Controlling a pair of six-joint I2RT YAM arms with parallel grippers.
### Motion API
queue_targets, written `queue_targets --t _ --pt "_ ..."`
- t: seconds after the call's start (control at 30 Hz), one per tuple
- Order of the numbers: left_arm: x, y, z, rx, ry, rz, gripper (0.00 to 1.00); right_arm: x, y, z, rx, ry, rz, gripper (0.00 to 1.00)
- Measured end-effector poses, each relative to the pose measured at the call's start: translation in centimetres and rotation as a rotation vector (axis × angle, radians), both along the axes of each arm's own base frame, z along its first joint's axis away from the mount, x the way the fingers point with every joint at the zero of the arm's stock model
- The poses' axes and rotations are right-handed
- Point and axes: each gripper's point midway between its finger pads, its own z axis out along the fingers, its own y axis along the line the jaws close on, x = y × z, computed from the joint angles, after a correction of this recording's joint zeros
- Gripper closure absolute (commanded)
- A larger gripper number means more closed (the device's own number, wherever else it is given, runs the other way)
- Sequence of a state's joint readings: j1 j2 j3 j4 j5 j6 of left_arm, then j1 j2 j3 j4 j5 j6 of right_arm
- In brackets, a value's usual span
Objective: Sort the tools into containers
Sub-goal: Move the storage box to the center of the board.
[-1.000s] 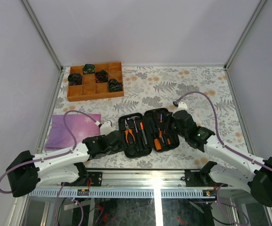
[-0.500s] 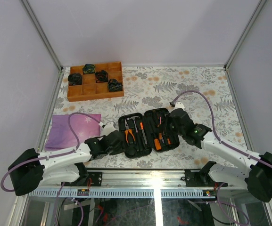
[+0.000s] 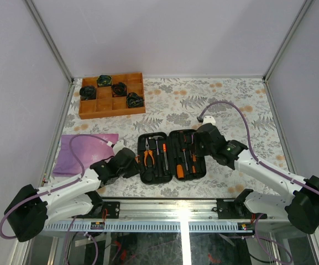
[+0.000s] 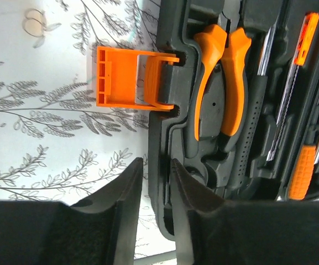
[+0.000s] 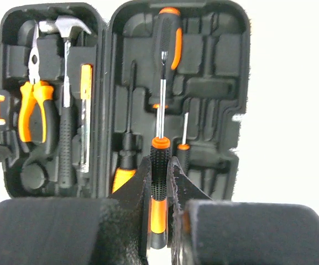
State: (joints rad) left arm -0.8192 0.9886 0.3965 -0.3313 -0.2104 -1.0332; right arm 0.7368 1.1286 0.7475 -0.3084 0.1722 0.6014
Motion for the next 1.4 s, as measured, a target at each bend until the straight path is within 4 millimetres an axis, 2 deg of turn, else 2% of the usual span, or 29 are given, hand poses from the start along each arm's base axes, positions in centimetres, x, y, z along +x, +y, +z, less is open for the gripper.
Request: queue_targets --t 0.13,0.27,0.33,0.73,0.87,1.1,1.27,1.4 --pt "0.7 1.0 0.1 -0.011 -0.003 0.028 0.87 0.6 -0.8 0.7 -0.065 -0.030 0.001 0.95" --pt "0.9 1.2 0.2 -0.020 -0.008 0.026 0.98 0.5 -1.1 0.5 -0.086 -0.026 0.010 0.95" --pt "0.9 1.3 0.3 -0.024 -0.008 0.026 1.00 0.4 -1.1 0.5 -0.086 -0.026 0.011 0.94" --pt "0.7 2.9 0.3 -0.064 -0.010 0.094 1.00 0.3 -1.2 0.3 -0.095 -0.020 0.019 0.94" --pt "0.7 3.3 0.3 -0.069 -0.003 0.121 1.00 0.0 -1.5 -0.6 -0.132 0.011 0.031 0.94" --pt "0.7 3.1 0.1 -0.087 0.013 0.137 1.00 -0.4 -1.8 -1.4 -0.161 0.046 0.040 0.94" --pt "0.8 2.0 0.3 -0.142 0.019 0.132 1.00 -0.6 -1.8 -1.4 -0.160 0.053 0.046 0.94" --pt "0.3 0.6 0.3 -0.155 0.019 0.100 0.85 -0.6 -1.7 -1.4 -0.164 0.051 0.059 0.93"
